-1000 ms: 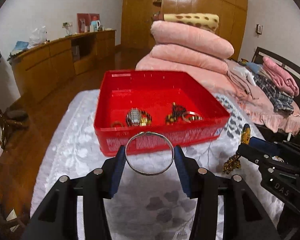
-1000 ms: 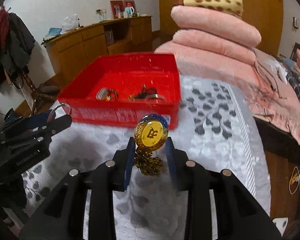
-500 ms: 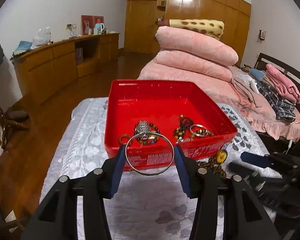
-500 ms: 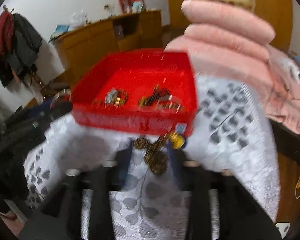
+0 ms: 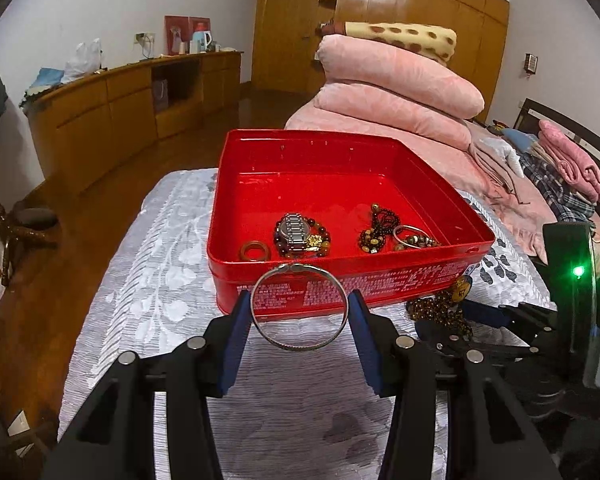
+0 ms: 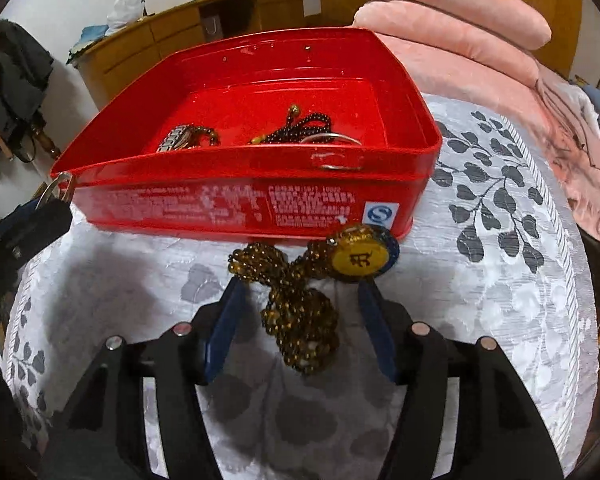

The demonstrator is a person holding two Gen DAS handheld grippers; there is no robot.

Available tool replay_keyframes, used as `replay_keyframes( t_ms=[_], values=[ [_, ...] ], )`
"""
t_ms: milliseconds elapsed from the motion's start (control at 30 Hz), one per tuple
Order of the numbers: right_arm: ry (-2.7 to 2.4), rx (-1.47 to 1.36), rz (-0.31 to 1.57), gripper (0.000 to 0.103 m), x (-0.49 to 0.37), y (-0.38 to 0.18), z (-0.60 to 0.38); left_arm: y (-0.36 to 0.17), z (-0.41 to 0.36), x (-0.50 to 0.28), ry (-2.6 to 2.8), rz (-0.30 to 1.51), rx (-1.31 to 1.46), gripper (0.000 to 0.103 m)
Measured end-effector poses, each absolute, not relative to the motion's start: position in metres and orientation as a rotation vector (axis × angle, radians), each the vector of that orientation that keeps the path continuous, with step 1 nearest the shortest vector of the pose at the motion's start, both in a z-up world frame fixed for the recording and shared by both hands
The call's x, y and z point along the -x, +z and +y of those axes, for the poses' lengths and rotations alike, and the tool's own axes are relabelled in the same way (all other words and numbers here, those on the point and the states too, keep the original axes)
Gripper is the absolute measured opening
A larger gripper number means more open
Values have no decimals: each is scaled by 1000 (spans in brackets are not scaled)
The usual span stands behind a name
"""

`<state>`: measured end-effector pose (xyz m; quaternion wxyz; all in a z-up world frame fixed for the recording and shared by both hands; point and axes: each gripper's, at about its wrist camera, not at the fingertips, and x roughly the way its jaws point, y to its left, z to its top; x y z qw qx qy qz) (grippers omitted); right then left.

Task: Organize jewelry
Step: 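Carry bangle with left tool while right tool carries necklace over red tin, then open left tool releasing bangle into tin while right tool releases necklace there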

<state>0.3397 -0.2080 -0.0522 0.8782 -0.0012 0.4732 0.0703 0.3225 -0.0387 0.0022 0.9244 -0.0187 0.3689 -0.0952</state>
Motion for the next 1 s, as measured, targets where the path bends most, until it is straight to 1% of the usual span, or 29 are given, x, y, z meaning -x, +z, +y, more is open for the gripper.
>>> replay_keyframes(
  t_ms=[33,67,100,133,167,400,633,833,1000],
  values=[
    [141,18,980,50,-339,-52,-207,2,-38,-322,-195,757,39,48],
    [134,22,975,32,-338,-51,-207,2,-39,-323,-194,756,39,48],
    [138,9,973,25,-337,-50,-207,2,-38,-323,-191,755,38,48],
    [144,-5,975,23,-336,-50,-209,2,-38,-322,-187,753,34,48],
    [149,-10,975,19,-335,-49,-211,2,-38,-322,-184,752,32,48],
    [159,-31,920,16,-307,-32,-216,-1,-31,-316,-178,761,43,48],
    [177,-45,824,16,-282,10,-225,17,-34,-310,-197,717,44,49],
    [217,3,750,16,-289,51,-217,43,-39,-321,-203,664,34,49],
    [237,12,714,16,-321,77,-213,59,-40,-352,-198,645,43,49]
  ],
)
